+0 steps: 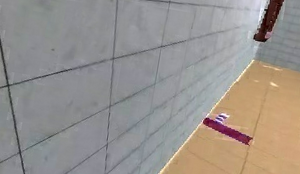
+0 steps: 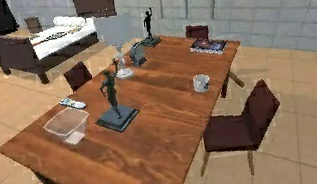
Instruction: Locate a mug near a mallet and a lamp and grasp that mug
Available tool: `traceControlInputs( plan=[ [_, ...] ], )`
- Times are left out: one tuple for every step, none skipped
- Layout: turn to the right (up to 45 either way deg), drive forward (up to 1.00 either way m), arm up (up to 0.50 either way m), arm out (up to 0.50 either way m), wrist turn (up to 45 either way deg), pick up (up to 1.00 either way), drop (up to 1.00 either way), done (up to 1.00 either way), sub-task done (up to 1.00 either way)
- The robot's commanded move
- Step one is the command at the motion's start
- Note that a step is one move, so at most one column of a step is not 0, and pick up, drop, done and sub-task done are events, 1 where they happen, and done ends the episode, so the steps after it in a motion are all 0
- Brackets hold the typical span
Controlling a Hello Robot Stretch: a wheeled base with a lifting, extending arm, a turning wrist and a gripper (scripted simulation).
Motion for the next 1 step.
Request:
traceControlInputs(
  plan=[
    [45.0, 0.0, 0.0, 0.0, 0.0, 0.0, 0.0, 0.0, 0.0]
  ],
)
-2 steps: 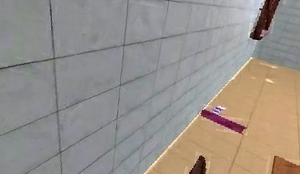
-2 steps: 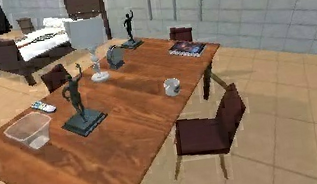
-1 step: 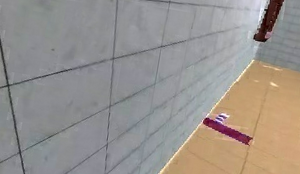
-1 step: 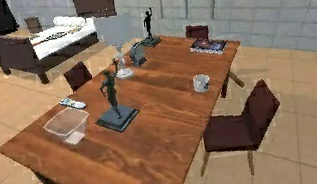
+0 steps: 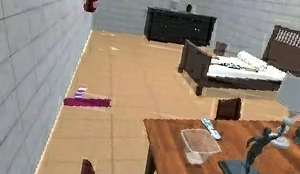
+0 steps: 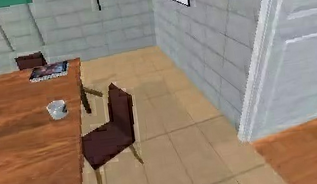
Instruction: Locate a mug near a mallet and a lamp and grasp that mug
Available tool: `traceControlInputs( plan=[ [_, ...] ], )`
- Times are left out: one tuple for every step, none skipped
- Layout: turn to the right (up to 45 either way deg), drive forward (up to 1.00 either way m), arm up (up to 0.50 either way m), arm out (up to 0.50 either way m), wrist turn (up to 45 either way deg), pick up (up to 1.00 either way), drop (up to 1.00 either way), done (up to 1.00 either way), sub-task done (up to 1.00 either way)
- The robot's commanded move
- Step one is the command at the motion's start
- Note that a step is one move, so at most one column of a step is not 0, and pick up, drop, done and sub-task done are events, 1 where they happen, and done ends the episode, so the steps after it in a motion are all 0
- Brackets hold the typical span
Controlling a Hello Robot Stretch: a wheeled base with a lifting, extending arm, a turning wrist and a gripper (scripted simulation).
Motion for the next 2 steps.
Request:
traceControlInputs(
  plan=[
    [45.0, 0.0, 0.0, 0.0, 0.0, 0.0, 0.0, 0.0, 0.0],
    [45.0, 0.0, 0.0, 0.0, 0.0, 0.0, 0.0, 0.0, 0.0]
  ],
)
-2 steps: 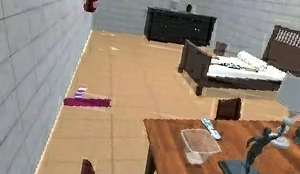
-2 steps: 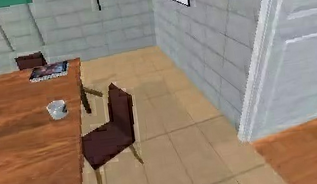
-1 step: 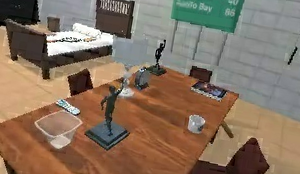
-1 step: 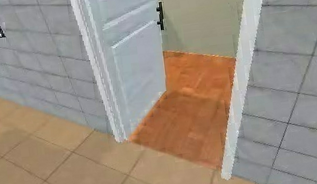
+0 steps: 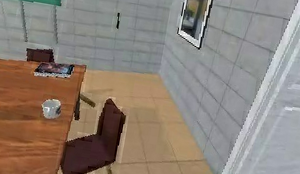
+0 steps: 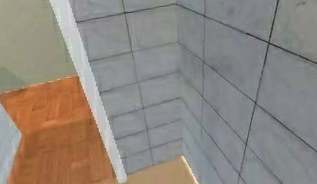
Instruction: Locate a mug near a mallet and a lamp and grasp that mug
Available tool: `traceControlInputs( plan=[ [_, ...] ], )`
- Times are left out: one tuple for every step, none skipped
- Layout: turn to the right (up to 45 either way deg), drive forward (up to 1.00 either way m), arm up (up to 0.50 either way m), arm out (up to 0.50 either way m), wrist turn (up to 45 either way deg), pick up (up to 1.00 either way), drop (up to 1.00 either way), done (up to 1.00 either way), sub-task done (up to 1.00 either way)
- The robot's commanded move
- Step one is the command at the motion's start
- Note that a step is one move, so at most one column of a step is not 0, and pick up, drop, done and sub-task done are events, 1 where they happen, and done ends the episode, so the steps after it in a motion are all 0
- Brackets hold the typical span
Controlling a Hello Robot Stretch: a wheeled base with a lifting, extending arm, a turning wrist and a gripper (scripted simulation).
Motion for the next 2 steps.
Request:
traceControlInputs(
  plan=[
    [42.0, 0.0, 0.0, 0.0, 0.0, 0.0, 0.0, 0.0, 0.0],
    [0.0, 0.2, 0.0, 0.0, 0.0, 0.0, 0.0, 0.0, 0.0]
  ],
)
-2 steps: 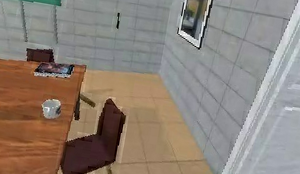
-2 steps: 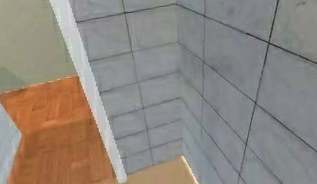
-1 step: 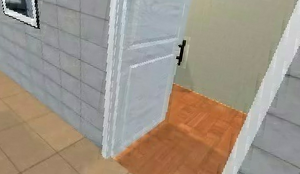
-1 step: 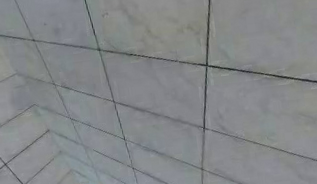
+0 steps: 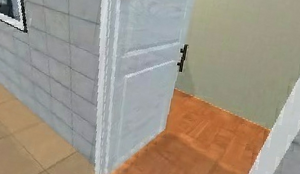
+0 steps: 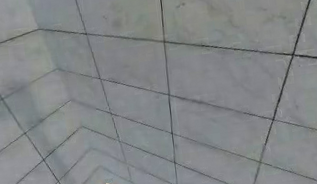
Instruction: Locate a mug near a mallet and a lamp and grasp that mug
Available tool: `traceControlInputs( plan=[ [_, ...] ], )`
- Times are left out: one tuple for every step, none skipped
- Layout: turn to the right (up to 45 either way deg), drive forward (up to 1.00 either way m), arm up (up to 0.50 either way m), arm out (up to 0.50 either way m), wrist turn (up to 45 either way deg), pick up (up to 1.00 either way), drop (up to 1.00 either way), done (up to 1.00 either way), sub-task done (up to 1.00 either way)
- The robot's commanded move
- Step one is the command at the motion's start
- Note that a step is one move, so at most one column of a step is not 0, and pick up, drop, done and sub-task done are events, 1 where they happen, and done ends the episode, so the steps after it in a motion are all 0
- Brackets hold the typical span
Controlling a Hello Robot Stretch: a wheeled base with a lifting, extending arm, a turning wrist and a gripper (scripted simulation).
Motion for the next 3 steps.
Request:
traceControlInputs(
  plan=[
    [-39.0, 0.0, 0.0, 0.0, 0.0, 0.0, 0.0, 0.0, 0.0],
    [0.0, 0.95, 0.0, 0.0, 0.0, 0.0, 0.0, 0.0, 0.0],
    [0.0, 0.5, 0.0, 0.0, 0.0, 0.0, 0.0, 0.0, 0.0]
  ],
)
